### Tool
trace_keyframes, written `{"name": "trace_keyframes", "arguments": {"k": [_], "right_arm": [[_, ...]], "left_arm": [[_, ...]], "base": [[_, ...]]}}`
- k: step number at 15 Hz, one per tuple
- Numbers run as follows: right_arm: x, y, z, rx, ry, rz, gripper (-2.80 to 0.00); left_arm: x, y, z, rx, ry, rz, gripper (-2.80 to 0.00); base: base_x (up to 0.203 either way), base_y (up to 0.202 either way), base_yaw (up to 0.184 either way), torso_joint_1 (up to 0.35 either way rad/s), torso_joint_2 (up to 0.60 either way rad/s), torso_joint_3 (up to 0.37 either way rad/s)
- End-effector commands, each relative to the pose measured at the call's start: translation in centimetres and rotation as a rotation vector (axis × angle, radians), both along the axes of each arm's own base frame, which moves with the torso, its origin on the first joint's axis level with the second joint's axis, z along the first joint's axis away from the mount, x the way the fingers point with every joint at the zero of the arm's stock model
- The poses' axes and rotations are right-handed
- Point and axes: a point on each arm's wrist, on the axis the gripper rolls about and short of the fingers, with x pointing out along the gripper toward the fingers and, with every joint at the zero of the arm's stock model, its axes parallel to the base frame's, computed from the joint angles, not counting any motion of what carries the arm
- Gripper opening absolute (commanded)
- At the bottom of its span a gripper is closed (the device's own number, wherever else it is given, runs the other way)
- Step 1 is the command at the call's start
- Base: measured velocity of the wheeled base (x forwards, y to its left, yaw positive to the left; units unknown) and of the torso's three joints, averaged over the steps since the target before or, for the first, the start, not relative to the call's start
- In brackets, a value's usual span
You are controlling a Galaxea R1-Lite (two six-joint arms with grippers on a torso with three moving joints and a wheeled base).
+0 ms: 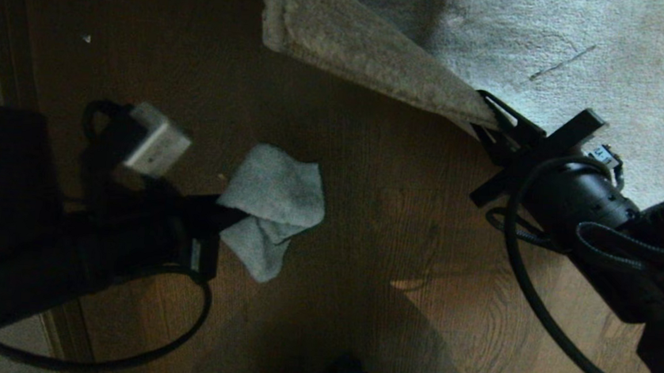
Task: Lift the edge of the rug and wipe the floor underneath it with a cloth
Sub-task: Wipe the floor under the carpet with a rag
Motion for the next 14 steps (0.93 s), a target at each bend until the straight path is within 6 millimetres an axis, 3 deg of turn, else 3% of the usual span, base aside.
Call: {"name": "trace_keyframes", "arguments": {"k": [1, 8, 11, 14], "right_arm": [[0.2, -0.2, 0.0, 0.028, -0.019, -0.009, -2.80], [0.7, -0.8, 0.1, 0.030, -0.023, -0.037, -2.80], [1.0, -1.2, 0.0, 0.028, -0.019, -0.056, -2.80], [1.2, -1.1, -0.2, 0.024, -0.014, -0.058, -2.80]], "left_arm": [[3.0, -3.4, -2.9, 0.019, 0.057, -0.016, -2.80], [8.5, -7.1, -6.1, -0.091, -0.003, 0.111, -2.80], [10.3, -5.5, -6.7, -0.081, -0.013, 0.191, -2.80], [12.4, -1.8, -6.6, -0.025, -0.056, 0.314, -2.80]], "base": [[0.000, 0.000, 0.000, 0.000, 0.00, 0.000], [0.000, 0.000, 0.000, 0.000, 0.00, 0.000], [0.000, 0.000, 0.000, 0.000, 0.00, 0.000], [0.000, 0.000, 0.000, 0.000, 0.00, 0.000]]}}
